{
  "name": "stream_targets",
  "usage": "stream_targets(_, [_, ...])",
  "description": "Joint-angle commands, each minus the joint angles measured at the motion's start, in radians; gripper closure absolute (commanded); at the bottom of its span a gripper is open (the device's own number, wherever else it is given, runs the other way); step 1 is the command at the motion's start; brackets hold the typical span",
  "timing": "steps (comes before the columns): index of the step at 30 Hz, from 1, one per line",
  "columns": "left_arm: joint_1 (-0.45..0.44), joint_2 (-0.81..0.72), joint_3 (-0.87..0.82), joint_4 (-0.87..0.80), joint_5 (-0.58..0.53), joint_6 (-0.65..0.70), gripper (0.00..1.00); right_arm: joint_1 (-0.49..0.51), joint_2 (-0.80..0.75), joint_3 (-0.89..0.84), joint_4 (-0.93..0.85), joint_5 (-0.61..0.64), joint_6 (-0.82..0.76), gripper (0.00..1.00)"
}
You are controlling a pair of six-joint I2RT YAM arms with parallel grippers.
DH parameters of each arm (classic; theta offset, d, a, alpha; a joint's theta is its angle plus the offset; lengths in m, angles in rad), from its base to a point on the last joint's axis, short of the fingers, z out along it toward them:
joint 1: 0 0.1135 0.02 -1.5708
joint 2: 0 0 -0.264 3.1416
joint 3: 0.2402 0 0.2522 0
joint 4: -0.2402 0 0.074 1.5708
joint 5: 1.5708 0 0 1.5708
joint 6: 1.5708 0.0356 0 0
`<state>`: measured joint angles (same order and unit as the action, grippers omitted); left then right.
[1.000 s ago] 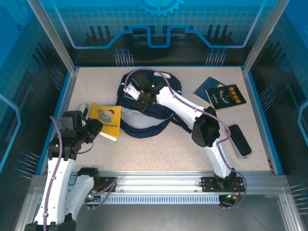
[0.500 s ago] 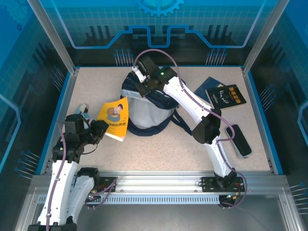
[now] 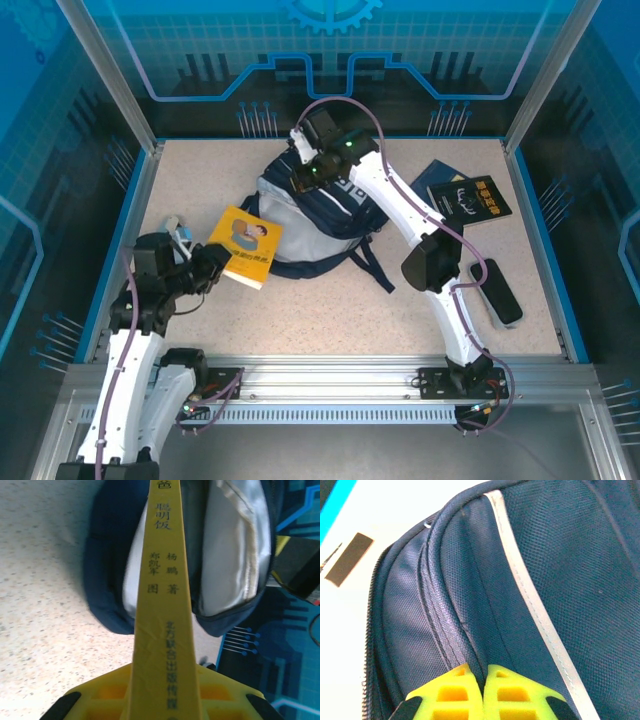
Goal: Pack the student bag
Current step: Place the book in the student bag.
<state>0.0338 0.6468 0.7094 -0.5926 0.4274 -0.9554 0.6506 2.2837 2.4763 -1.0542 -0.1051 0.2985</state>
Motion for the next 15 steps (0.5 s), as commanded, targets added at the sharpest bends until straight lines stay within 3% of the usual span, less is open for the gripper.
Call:
stream_targets(1, [-0.003,0.031,0.010,0.216,0.110,-0.042,0.99,0.004,-0.080,0.042,0.044,-0.171,0.046,1.00])
stream_targets(15, [-0.194,0.300,-0.035,0.619,0.037,-0.088,0.99,-0.016,-0.130,0.059,0.084,-0.360,0.114,1.00])
